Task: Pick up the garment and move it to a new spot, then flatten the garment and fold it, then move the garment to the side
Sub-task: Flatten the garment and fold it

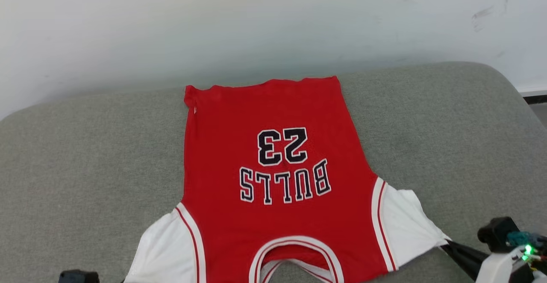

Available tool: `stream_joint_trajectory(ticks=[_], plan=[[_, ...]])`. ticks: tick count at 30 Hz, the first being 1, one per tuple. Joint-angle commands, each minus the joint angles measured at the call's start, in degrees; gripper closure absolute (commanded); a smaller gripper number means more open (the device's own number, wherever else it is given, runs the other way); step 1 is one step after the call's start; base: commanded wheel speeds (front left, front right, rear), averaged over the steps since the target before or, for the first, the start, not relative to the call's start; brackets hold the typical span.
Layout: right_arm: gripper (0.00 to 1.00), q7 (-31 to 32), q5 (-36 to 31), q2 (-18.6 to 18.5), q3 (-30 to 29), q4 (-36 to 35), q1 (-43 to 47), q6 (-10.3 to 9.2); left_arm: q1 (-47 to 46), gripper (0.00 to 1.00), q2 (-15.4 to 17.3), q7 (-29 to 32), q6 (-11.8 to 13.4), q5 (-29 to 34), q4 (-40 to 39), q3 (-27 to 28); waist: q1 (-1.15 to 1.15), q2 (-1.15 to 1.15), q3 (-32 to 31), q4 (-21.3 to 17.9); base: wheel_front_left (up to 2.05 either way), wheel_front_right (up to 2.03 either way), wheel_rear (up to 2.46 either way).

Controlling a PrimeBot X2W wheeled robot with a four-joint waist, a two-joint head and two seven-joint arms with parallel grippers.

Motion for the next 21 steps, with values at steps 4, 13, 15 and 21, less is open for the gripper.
stream_joint_trajectory(ticks=[4, 13, 15, 21], plan=[[1.00, 2.9, 1.4, -3.3, -2.6, -4.7, 6.2, -0.06, 3.8, 1.00, 1.6, -0.3, 2.0, -0.7, -3.3, 0.4, 0.01, 0.00, -0.3, 0.3, 0.00, 0.00, 0.00], [0.68, 8.8, -0.5, -4.8, -9.7, -10.3, 12.0, -0.06, 4.5, 1.00, 0.4, -0.4, 3.7, 1.1, -5.4, 0.8, 0.01, 0.00, 0.8, 0.9, 0.00, 0.00, 0.00], [0.00, 9.7, -1.6, -4.7, -12.0, -11.7, 11.0, -0.06, 3.4, 1.00, 0.4, -0.4, 3.6, 2.1, -5.6, 0.7, 0.01, 0.00, 1.4, 1.1, 0.00, 0.00, 0.00], [0.00, 12.1, -3.9, -6.3, -21.6, -17.7, 5.4, -0.05, 0.5, 1.00, -0.1, -0.5, 4.6, 5.3, -7.3, 1.9, 0.01, 0.00, 4.7, 2.4, 0.00, 0.00, 0.00]])
